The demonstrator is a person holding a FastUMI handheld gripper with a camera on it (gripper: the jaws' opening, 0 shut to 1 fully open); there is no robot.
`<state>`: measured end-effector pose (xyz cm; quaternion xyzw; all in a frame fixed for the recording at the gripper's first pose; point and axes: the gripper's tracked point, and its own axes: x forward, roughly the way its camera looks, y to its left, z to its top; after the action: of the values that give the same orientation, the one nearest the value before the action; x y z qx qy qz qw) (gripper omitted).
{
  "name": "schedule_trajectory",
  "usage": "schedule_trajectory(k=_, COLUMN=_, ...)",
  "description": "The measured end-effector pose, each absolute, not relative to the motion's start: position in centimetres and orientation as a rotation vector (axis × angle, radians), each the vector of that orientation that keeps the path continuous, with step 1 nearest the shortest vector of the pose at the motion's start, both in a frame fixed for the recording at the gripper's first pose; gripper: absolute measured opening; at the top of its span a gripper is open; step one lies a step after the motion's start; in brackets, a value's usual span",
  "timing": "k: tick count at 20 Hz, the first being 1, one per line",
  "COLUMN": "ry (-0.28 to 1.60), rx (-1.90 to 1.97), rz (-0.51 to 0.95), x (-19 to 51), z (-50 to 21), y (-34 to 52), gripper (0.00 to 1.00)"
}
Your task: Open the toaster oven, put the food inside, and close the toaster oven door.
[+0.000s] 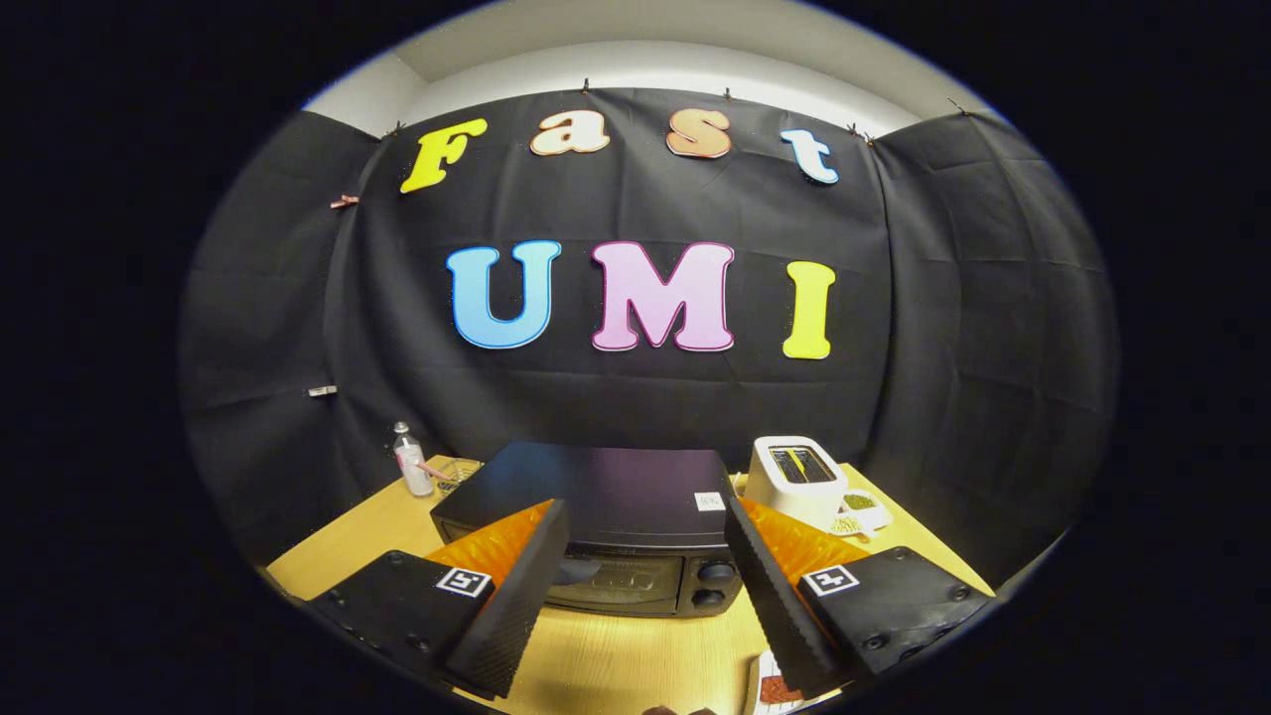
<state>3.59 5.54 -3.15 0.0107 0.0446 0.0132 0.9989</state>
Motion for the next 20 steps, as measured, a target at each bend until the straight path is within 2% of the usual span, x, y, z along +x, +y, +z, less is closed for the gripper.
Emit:
schedule_trajectory(k=10, ry=0.184, rx=0.014, rz=0.028, x=7.9, z=-10.2, y=13.5, gripper=0.97)
schedule_trajectory(k=14, ry=0.250, rx=0.021, rz=0.010, x=9.0, z=-13.5, y=14.2, gripper=0.98)
schedule_trajectory(k=20, ry=0.247, rx=0.028, rz=0.011, x=8.6, z=-13.6, y=14.3, gripper=0.98)
